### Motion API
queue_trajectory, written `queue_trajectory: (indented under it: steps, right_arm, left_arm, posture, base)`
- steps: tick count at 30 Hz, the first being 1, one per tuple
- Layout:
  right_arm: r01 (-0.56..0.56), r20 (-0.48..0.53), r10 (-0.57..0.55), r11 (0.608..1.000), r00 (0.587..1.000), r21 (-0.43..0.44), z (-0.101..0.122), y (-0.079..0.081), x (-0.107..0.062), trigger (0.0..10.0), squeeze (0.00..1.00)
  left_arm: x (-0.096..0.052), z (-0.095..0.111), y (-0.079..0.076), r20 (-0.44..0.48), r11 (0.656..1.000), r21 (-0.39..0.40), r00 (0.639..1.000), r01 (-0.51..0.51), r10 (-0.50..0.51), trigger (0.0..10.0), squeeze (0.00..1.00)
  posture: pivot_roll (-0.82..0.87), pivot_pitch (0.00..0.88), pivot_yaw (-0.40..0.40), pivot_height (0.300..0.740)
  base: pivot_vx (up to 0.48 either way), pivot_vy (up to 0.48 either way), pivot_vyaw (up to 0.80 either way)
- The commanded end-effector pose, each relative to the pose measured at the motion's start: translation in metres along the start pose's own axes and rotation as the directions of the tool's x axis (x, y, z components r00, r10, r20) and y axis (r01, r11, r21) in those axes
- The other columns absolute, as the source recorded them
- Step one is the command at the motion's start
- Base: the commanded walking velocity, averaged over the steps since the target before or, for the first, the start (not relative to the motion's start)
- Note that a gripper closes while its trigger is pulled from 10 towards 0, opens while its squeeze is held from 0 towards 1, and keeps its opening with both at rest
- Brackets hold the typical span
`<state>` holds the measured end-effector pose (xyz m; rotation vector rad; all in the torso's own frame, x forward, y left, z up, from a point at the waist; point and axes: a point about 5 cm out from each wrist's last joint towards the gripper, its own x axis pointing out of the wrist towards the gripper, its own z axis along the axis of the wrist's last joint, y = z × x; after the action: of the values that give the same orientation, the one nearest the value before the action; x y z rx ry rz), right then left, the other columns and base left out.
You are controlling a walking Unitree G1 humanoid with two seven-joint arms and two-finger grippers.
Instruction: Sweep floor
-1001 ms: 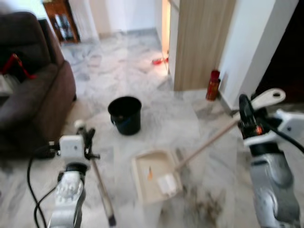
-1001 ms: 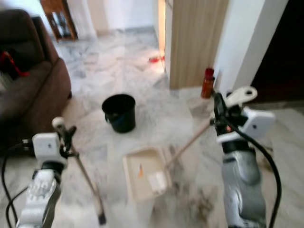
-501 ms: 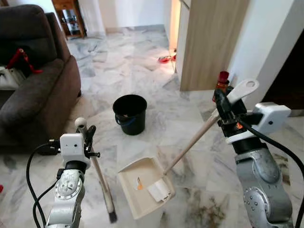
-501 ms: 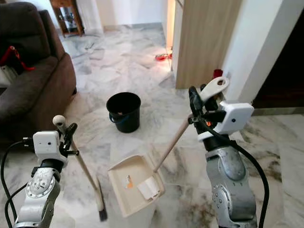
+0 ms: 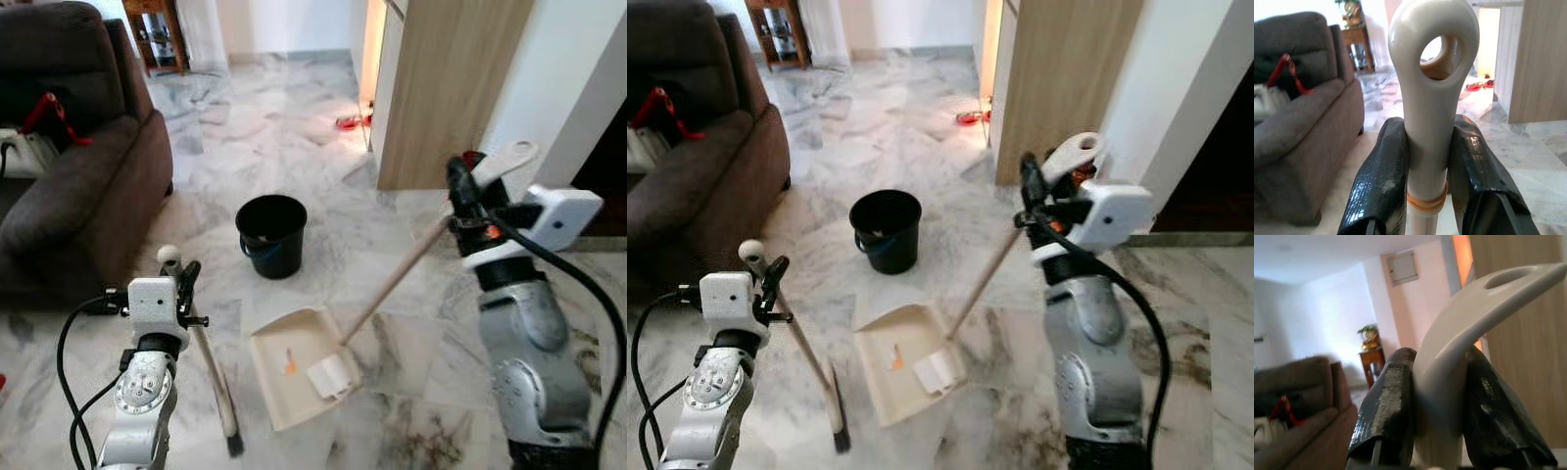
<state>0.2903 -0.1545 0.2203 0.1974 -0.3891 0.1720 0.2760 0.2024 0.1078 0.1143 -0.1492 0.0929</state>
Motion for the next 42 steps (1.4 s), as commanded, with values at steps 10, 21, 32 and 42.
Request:
queue_trajectory:
  steps: [10,21,32,42]
  right_arm:
    - [-0.026,0.056,0.024,0.999,0.998,0.029,0.005,0.016,0.01,10.0,0.0]
    - [-0.038,0.044,0.035,0.996,0.998,0.081,-0.001,0.023,0.012,10.0,0.0]
    - [-0.047,0.04,0.043,0.994,0.998,0.1,-0.002,0.024,0.014,10.0,0.0]
    - [-0.061,0.043,0.056,0.992,0.997,0.107,-0.002,0.026,0.014,10.0,0.0]
  left_arm:
    - [0.003,0.01,-0.001,0.054,1.0,0.01,0.998,-0.018,0.017,10.0,0.0]
    - [-0.005,0.007,0.011,0.041,0.998,0.029,0.998,-0.05,0.049,10.0,0.0]
    - [-0.01,0.006,0.018,0.034,0.996,0.037,0.996,-0.079,0.078,10.0,0.0]
    - [-0.011,0.006,0.016,0.032,0.997,0.033,0.997,-0.076,0.075,10.0,0.0]
  posture:
    - [0.0,0.0,0.032,0.74]
    - [0.01,0.0,0.029,0.74]
    - [0.02,0.0,0.025,0.74]
    - [0.02,0.0,0.022,0.74]
  base:
    - [0.3,0.0,0.05]
    - [0.313,0.0,0.26]
    - [0.35,0.0,0.0]
    - [0.373,0.0,0.0]
